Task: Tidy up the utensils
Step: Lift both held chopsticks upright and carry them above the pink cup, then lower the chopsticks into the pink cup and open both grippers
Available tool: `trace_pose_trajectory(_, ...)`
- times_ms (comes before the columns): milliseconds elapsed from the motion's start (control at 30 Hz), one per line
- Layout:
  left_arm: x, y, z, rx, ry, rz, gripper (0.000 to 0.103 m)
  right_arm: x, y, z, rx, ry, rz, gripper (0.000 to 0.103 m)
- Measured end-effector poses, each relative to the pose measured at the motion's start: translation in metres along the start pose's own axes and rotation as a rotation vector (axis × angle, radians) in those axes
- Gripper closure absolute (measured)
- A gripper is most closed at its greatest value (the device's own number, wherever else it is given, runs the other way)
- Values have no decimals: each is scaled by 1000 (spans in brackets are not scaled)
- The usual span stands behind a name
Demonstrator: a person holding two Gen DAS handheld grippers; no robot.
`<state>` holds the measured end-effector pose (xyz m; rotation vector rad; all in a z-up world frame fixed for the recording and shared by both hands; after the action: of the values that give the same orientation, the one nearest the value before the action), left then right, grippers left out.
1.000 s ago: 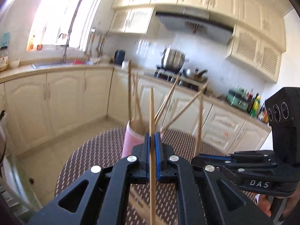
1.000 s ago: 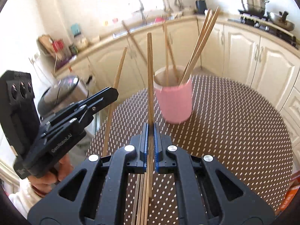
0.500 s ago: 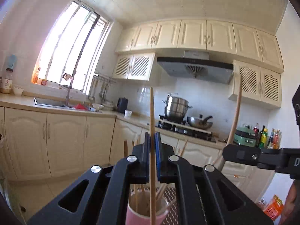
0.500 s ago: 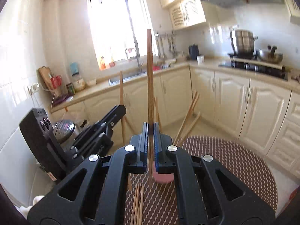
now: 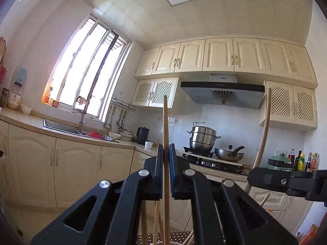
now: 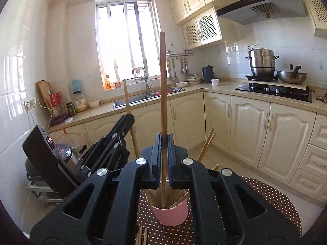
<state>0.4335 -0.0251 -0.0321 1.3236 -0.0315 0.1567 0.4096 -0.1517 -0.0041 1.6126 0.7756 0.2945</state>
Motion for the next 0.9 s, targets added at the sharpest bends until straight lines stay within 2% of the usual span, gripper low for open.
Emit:
trace_pose_trajectory(167, 4, -1, -4, -10, 15, 9, 97, 4, -7, 4, 12, 6, -3, 97)
trace_pose_trajectory(433, 2, -14, -1, 27, 1, -21, 97, 7, -17, 1, 16, 12, -30, 97)
trace_pose_trajectory(900, -12, -42, -12, 96, -40, -131, 97, 6, -49, 5, 24, -12, -86, 97)
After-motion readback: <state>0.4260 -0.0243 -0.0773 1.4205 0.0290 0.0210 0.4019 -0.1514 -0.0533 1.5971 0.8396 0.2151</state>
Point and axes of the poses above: each gripper's, at about its wrist camera, not at the fingertips, and x roughly the way its jaws point, z to its right, y to its top, the point moved 9 cm from there along x, roughly the way its jaws point, and after that the axes turned 10 degrees about y, right-handed, at the moved point
